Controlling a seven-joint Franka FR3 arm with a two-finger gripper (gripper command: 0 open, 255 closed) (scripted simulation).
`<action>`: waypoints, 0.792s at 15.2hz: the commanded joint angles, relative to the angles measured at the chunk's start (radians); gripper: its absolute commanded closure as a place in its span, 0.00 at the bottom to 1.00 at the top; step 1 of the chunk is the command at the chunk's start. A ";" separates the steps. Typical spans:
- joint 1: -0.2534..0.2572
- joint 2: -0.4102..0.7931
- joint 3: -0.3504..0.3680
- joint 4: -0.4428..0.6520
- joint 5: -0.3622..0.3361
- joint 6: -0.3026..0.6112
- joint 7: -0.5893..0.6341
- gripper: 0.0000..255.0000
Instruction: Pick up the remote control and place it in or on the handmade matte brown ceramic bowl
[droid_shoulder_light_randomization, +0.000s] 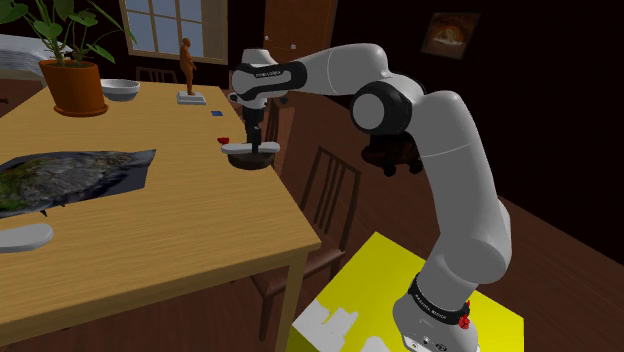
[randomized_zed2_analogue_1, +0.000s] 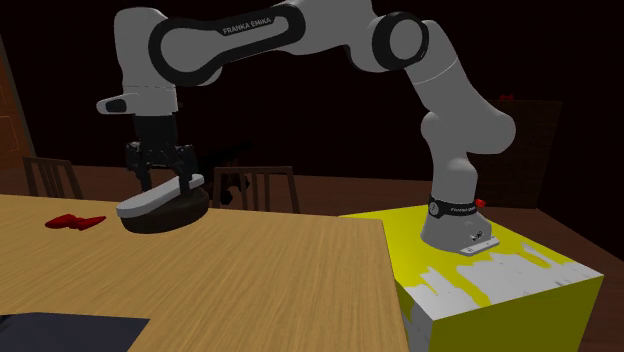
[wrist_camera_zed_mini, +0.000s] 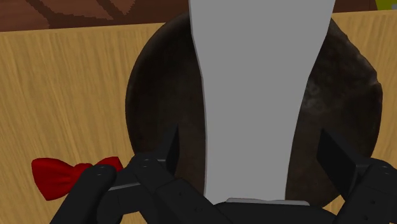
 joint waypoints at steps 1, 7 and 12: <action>0.000 -0.006 0.000 0.024 -0.001 -0.030 0.001 0.00; -0.002 -0.014 -0.001 0.105 -0.002 -0.118 0.002 0.00; -0.002 -0.013 -0.001 0.105 -0.002 -0.118 0.002 0.00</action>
